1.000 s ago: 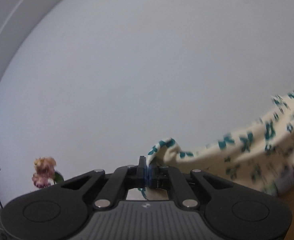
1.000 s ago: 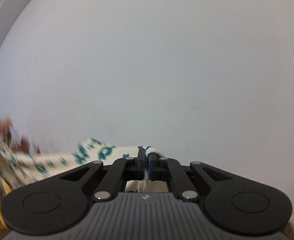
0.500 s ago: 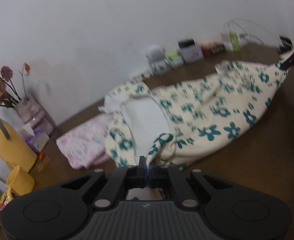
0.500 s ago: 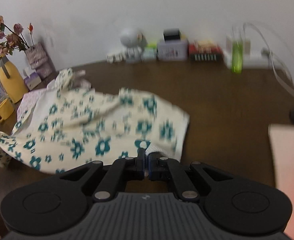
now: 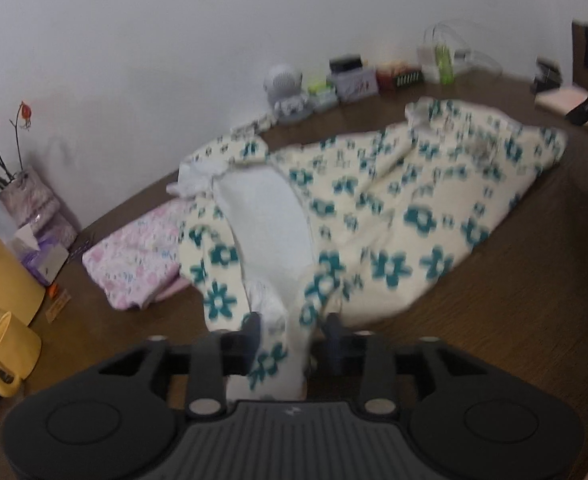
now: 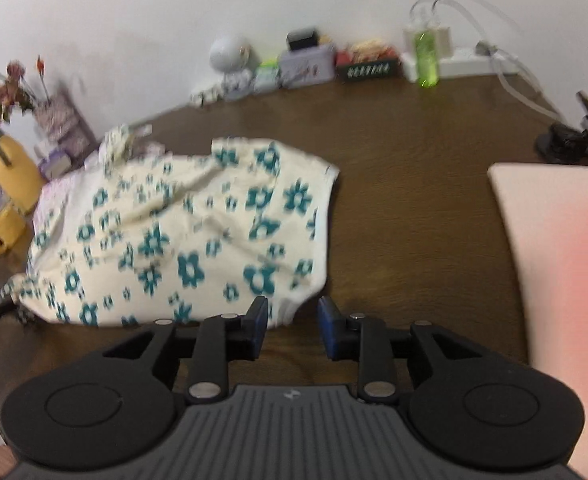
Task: Fold clothes
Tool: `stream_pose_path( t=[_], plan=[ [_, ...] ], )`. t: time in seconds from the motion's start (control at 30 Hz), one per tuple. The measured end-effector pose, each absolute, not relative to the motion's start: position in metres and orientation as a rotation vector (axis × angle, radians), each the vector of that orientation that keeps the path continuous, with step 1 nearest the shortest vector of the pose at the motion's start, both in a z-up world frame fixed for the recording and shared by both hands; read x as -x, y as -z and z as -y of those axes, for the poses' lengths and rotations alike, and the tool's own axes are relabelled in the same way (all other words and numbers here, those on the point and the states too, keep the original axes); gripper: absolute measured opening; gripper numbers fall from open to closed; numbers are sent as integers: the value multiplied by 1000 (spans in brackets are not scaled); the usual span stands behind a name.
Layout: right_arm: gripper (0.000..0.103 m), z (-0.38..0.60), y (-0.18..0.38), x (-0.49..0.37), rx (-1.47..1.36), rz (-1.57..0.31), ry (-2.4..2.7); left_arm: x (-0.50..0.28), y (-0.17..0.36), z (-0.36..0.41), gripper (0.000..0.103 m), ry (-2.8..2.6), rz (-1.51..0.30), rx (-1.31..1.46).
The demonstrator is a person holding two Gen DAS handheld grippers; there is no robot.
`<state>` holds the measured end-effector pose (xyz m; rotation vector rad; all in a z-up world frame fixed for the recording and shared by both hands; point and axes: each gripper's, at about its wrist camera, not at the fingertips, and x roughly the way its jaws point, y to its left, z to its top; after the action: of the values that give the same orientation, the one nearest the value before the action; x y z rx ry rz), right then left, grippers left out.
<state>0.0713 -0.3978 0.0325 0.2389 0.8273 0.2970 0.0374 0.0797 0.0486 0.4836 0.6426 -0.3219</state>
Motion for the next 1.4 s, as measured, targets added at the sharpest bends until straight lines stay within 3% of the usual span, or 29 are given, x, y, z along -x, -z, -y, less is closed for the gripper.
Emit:
stream_pose_path(
  t=[0.13,0.5,0.73,0.87,1.03,1.13,1.27,1.3,1.4],
  plan=[
    [40,384,-42,-89,-191,-797,-326,-48,-77,-78,57,352,-589,-417],
    [42,347,-26,-175,-2,-788,-225,-96,-55,-44,58,351,-671,-469],
    [42,315,-31,-219,-66,-831,-439,-158,-60,-38,57,313,-735,-360],
    [40,281,-25,-249,-143,-902,-538,-208,-55,-23,43,316,-816,-265],
    [33,249,-10,-280,-238,-991,-544,-259,-37,-7,42,306,-905,-203],
    [25,243,-3,-291,-284,-1014,-536,-280,-27,-7,40,308,-949,-144],
    [4,242,2,-297,-351,-1028,-571,-301,-18,-6,32,315,-985,-72],
    [3,242,2,-297,-357,-1021,-575,-304,-16,-5,24,317,-992,-53],
    [5,248,-4,-296,-378,-1006,-562,-309,-14,-6,21,319,-992,-9]
  ],
)
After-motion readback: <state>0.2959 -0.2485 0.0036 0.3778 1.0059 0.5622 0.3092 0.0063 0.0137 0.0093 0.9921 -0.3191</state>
